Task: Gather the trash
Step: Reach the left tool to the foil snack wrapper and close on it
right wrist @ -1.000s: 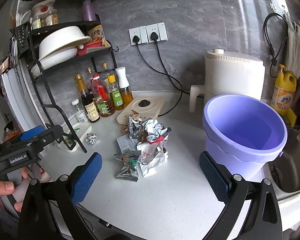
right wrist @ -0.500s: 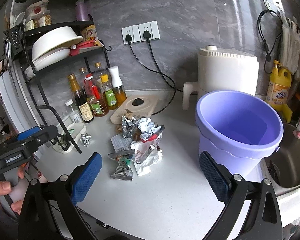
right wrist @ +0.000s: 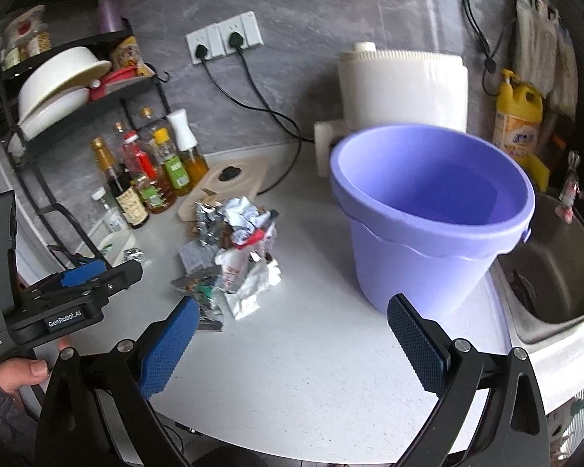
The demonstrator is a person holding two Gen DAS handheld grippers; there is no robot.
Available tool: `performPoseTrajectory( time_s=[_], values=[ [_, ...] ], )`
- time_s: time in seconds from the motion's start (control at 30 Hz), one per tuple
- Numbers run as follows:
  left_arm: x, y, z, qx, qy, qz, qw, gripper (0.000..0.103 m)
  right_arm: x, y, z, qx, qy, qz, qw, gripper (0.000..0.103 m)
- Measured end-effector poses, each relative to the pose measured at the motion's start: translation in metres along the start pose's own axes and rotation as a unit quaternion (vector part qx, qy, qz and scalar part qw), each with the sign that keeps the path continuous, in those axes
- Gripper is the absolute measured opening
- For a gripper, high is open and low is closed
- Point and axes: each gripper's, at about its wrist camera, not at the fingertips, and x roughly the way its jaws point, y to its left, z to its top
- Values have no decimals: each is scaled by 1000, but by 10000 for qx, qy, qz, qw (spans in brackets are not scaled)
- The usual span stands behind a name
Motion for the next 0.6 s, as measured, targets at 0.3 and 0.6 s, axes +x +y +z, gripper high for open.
performPoseTrajectory(
  time_s=[0.3, 0.6],
  values=[
    [54, -1, -1, 11, 465, -158, 9988, 89, 24, -7, -4, 63, 322, -230, 9992, 89],
    [102, 1, -9, -69, 905, -221, 9956, 93, 45, -10, -4, 64, 578, -418, 9974, 88]
  ],
)
